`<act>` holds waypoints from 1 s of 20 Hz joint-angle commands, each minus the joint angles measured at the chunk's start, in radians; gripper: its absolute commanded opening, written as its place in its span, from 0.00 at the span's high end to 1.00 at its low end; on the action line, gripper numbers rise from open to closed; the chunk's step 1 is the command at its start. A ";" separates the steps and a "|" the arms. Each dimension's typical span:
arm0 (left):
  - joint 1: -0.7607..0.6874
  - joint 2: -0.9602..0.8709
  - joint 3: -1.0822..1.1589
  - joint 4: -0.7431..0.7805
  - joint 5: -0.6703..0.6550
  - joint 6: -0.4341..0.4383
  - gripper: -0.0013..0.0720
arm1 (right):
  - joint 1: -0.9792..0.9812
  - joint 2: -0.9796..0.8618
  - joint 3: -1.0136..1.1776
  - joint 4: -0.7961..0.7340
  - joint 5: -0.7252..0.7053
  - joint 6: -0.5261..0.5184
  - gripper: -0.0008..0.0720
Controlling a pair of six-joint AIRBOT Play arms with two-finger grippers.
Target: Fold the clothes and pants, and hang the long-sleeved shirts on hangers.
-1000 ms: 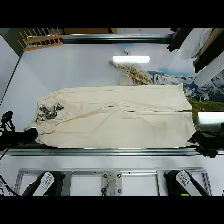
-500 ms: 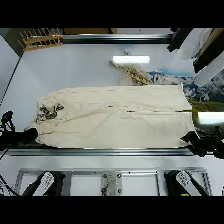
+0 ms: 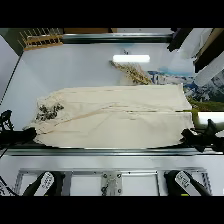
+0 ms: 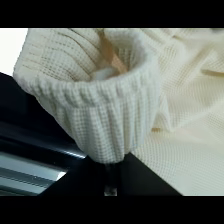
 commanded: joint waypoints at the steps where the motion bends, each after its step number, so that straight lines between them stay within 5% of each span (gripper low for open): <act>1: 0.001 0.071 0.072 0.078 -0.078 -0.001 0.96 | 0.012 0.046 0.144 -0.159 0.182 0.052 0.97; 8: -0.109 0.149 0.294 0.087 -0.198 -0.092 0.96 | 0.087 0.006 0.466 -0.188 0.321 0.098 0.97; 20: -0.278 -0.410 0.775 0.088 -0.253 -0.274 0.96 | 0.407 -0.618 1.223 -0.255 0.322 0.254 0.97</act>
